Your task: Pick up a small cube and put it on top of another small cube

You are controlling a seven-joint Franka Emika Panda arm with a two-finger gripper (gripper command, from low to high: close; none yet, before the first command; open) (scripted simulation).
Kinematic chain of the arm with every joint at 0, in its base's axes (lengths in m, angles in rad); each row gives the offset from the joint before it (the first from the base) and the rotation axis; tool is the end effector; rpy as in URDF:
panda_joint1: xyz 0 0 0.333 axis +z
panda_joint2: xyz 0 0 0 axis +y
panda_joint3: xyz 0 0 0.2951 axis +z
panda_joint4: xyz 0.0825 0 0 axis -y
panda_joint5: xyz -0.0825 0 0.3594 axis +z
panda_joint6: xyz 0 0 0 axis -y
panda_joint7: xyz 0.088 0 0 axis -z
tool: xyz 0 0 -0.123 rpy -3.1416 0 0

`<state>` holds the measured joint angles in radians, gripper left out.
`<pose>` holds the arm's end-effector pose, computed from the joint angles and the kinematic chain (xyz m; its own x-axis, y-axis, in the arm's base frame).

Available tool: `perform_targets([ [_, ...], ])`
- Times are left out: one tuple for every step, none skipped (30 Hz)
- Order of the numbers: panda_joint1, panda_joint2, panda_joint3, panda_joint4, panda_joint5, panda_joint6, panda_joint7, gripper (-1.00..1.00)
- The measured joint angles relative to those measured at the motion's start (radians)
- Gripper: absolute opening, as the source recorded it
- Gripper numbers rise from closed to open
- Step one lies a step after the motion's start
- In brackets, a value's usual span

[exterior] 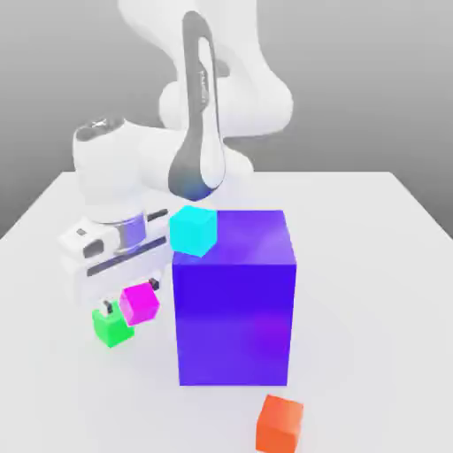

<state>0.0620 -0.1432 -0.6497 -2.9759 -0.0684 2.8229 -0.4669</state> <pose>0.2675 -0.1575 0.1875 0.9988 -0.0488 0.0003 -0.0487 -0.9960 -0.0752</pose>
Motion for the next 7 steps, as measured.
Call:
perform_targets([
  [-0.022, -0.023, 0.013, 0.0, -0.031, -0.021, 0.021, 1.0],
  [-0.046, -0.046, 0.028, -0.001, -0.063, -0.042, 0.042, 1.0],
  [-0.07, -0.069, 0.042, -0.002, -0.095, -0.063, 0.065, 1.0],
  [-0.094, -0.092, 0.056, -0.003, -0.13, -0.082, 0.088, 1.0],
  [-0.123, -0.115, 0.075, -0.004, -0.162, -0.102, 0.109, 1.0],
  [-0.149, -0.138, 0.09, -0.005, -0.197, -0.12, 0.133, 1.0],
  [-0.178, -0.16, 0.108, -0.006, -0.231, -0.138, 0.156, 1.0],
])
